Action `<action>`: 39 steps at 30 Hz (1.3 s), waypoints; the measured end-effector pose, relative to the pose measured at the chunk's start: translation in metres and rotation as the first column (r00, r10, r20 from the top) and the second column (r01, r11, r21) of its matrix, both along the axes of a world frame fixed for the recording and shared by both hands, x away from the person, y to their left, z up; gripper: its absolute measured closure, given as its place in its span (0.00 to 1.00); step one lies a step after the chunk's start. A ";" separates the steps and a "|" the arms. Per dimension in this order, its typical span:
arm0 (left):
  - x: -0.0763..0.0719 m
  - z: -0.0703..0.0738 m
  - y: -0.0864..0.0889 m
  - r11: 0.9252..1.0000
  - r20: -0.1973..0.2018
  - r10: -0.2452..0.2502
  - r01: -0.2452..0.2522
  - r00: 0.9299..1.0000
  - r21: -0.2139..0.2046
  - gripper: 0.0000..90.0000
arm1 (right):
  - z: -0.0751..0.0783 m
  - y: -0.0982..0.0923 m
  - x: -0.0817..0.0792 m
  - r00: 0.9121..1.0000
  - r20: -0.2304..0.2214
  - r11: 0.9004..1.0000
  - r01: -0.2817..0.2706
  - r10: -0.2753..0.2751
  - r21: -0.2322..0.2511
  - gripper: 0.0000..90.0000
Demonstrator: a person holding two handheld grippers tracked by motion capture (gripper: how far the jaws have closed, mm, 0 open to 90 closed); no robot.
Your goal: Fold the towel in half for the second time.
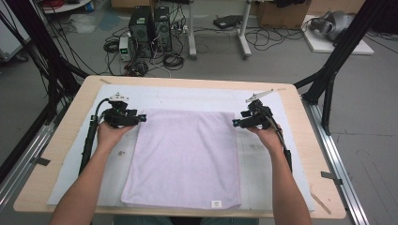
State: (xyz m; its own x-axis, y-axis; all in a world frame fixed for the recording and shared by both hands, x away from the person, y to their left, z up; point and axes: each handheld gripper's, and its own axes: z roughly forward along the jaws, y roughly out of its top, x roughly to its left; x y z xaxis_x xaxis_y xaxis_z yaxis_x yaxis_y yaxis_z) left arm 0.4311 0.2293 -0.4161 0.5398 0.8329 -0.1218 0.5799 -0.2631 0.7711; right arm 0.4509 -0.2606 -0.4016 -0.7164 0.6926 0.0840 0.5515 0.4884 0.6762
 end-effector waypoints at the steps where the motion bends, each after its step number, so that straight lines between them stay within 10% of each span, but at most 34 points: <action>1: 0.002 -0.003 -0.001 1.000 -0.009 0.010 -0.010 1.000 0.005 0.48 | -0.003 -0.001 0.002 1.000 -0.007 1.000 0.007 -0.007 -0.001 0.40; 20: 0.012 -0.025 -0.002 0.996 -0.068 0.087 -0.085 0.994 0.034 0.52 | -0.029 0.016 0.017 0.998 -0.026 0.998 0.051 -0.052 -0.036 0.43; 23: 0.011 -0.024 -0.004 0.993 -0.049 0.101 -0.097 0.994 0.073 0.62 | -0.033 0.018 0.018 0.999 -0.038 0.997 0.033 -0.036 -0.064 0.49; 30: 0.011 -0.024 -0.005 0.998 -0.089 0.058 -0.057 0.994 0.006 0.91 | -0.030 0.025 0.017 0.996 -0.082 0.999 -0.021 0.017 -0.043 0.86; 39: 0.004 -0.010 0.002 0.999 -0.028 0.034 -0.035 0.999 -0.034 0.93 | -0.007 0.026 0.011 0.999 -0.021 0.999 -0.033 0.032 -0.030 0.92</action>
